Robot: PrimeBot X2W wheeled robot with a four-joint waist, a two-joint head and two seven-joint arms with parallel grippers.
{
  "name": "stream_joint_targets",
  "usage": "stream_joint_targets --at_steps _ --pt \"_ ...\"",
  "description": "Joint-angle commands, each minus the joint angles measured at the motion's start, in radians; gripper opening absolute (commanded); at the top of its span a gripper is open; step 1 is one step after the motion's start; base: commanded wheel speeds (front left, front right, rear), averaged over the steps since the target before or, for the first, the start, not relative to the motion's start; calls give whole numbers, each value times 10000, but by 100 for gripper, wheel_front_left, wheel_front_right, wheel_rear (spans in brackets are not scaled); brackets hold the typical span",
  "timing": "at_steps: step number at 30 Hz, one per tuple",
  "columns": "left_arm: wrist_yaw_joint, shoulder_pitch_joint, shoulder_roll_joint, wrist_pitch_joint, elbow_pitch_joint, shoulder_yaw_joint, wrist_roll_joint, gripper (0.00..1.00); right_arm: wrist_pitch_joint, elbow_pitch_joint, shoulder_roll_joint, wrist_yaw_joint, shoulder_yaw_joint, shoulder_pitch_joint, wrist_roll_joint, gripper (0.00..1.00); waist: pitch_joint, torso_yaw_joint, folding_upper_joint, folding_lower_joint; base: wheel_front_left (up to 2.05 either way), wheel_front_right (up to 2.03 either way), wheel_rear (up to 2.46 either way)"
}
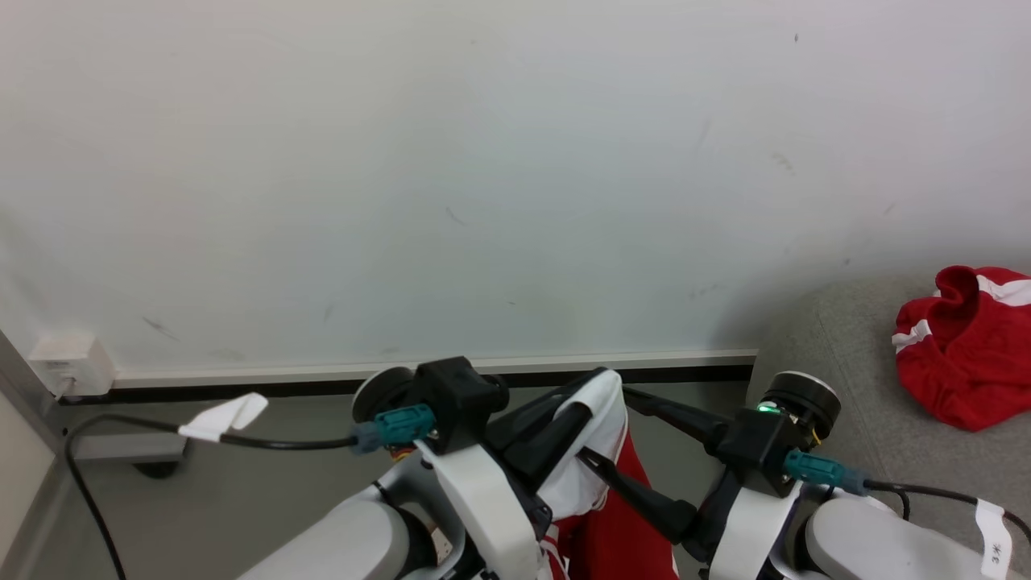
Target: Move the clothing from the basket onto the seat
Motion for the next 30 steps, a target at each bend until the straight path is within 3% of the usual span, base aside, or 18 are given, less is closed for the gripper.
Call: stream_joint_targets --at_steps 1,7,8,9,10,11,12,19,22,23,30 --pt "-104 -88 -64 21 82 -100 -16 0 99 127 -118 -26 447 -366 277 100 -26 34 -1 -1 0 0 0" --pt "-219 -142 -338 -104 291 -271 -113 0 273 666 -60 -26 1632 -880 1817 100 -86 163 -1 -1 0 0 0" --pt "-239 -148 -365 -132 304 -280 -142 0 230 763 -39 -26 1732 -917 1960 89 -87 182 -1 -1 0 0 0" --pt "-266 -144 -387 -146 305 -291 -173 0 160 852 17 -26 1809 -898 2132 47 -90 198 -1 -1 0 0 0" --pt "-294 -143 -394 -141 290 -305 -200 0 60 947 62 -26 1879 -901 2228 36 -90 214 -1 -1 0 0 0" --pt "-299 -148 -401 -136 272 -315 -231 0 -38 1014 92 -26 1941 -915 2302 7 -92 231 -1 -1 0 0 0" --pt "-323 -148 -401 -128 262 -317 -266 0 -127 1050 125 -26 2002 -894 2424 0 -101 246 -1 -1 0 0 0" --pt "-106 -37 -247 -273 421 -172 -189 1 -891 1292 -21 -26 1974 -1149 3208 0 -71 165 -1 -1 0 0 0" --pt "-44 104 -192 -459 558 -113 -133 69 -1138 1422 -233 -26 1749 -1262 3325 0 -21 27 -1 -1 0 0 0" --pt "-23 143 -204 -515 597 -98 -149 100 -1210 1458 -316 -26 1642 -1300 3323 0 2 -21 -1 -1 0 0 0" --pt "-70 304 -223 -812 1090 -126 -196 100 -1439 1478 -810 -26 827 -1365 3363 0 150 -546 -1 -1 0 0 0"
